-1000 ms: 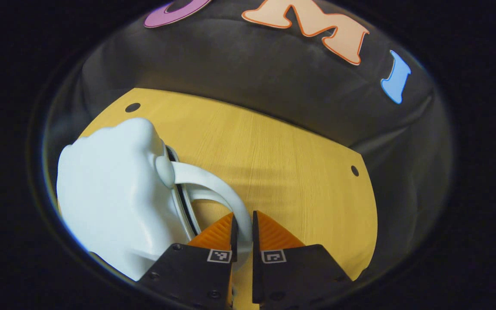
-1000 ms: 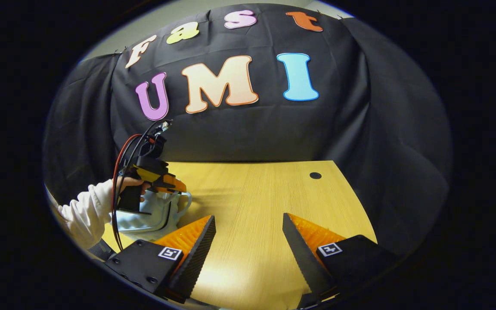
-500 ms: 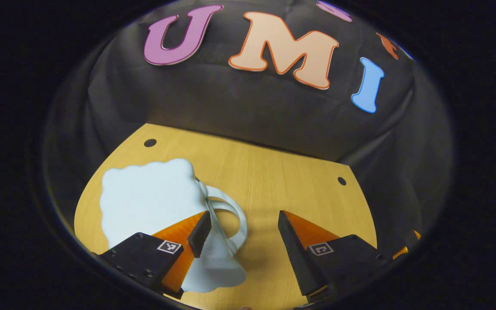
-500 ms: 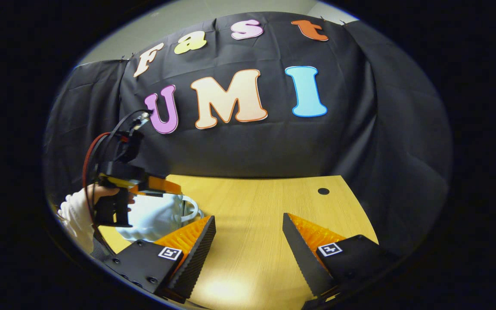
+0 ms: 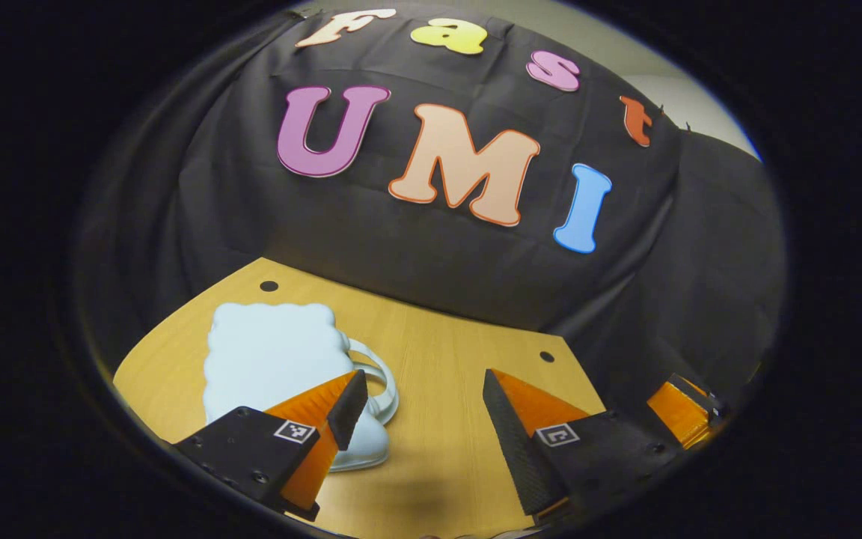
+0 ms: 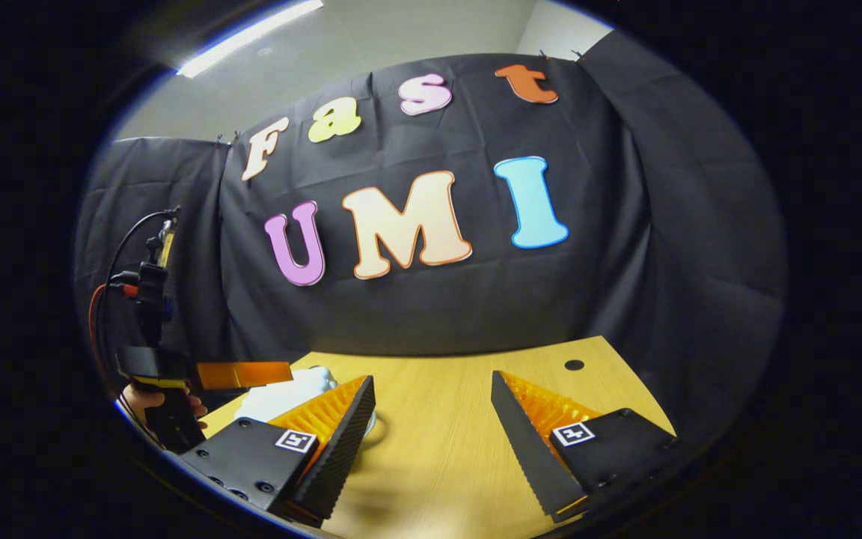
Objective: First open the suitcase, pack the skin care products into it, and then close the suitcase.
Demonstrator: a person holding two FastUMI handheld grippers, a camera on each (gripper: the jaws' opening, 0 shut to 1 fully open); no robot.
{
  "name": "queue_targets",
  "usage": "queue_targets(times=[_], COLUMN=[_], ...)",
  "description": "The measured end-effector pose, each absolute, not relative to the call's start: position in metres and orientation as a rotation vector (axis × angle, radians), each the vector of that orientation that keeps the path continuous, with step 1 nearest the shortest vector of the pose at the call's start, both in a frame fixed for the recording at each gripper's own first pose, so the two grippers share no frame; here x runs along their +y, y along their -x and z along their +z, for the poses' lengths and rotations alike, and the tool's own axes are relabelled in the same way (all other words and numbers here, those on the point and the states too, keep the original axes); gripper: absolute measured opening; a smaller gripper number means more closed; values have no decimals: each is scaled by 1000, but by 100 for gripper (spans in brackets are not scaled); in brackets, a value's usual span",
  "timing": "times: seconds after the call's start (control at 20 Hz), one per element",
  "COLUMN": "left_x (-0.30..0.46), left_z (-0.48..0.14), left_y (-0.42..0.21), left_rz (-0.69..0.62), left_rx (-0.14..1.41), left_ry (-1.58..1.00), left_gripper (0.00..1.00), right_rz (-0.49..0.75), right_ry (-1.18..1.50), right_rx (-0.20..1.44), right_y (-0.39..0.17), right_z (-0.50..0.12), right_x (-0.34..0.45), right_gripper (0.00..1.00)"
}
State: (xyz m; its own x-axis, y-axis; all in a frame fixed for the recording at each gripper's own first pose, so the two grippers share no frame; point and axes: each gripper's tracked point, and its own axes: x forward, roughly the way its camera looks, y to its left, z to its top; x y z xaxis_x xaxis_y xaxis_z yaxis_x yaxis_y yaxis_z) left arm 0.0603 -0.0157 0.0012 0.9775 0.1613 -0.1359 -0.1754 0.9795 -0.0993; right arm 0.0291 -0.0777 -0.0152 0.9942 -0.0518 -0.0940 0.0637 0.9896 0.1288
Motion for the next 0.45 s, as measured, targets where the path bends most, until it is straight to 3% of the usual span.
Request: queue_targets(times=[0.45], left_x=[-46], left_z=[-19], left_y=[-57], left_rz=[81], left_rx=[210], left_ry=[-15], left_gripper=[91], right_rz=[-89], right_ry=[-104], right_rx=[67], right_y=[-3], right_z=[-11], right_x=[-75], right_gripper=[98])
